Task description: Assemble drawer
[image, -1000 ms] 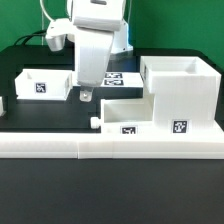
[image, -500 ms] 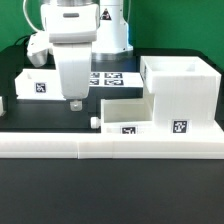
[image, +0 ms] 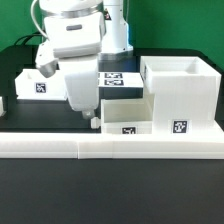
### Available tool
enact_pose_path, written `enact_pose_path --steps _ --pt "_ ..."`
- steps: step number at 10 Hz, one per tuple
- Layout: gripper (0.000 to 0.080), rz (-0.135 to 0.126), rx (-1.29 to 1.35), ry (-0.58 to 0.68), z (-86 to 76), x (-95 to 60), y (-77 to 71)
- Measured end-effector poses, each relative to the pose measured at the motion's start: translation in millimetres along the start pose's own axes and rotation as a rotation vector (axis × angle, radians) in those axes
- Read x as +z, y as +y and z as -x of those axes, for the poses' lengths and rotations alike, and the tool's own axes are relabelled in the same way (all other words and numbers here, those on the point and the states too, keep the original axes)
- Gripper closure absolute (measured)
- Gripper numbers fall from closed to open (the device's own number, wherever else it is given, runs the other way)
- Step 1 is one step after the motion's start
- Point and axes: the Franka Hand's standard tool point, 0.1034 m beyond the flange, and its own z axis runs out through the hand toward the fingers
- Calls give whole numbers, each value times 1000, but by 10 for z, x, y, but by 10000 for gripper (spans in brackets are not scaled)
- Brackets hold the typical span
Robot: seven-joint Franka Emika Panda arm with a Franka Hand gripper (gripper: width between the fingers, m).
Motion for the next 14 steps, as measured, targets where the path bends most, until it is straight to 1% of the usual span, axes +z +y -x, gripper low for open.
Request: enact_pose_path --steps 3,5,9,10,12,13,14 --pt "150 -5 33 7 -261 38 21" --pt "150 -6 88 6 -274 35 22" --pt "150 -7 67 -7 -287 40 23" --pt "150 -7 37 -26 -313 40 32" --pt "150 -7 11 -24 -438 37 44" --pt "150 -13 12 -24 -408 15 49" --pt "150 -11 10 -25 -331 -2 51"
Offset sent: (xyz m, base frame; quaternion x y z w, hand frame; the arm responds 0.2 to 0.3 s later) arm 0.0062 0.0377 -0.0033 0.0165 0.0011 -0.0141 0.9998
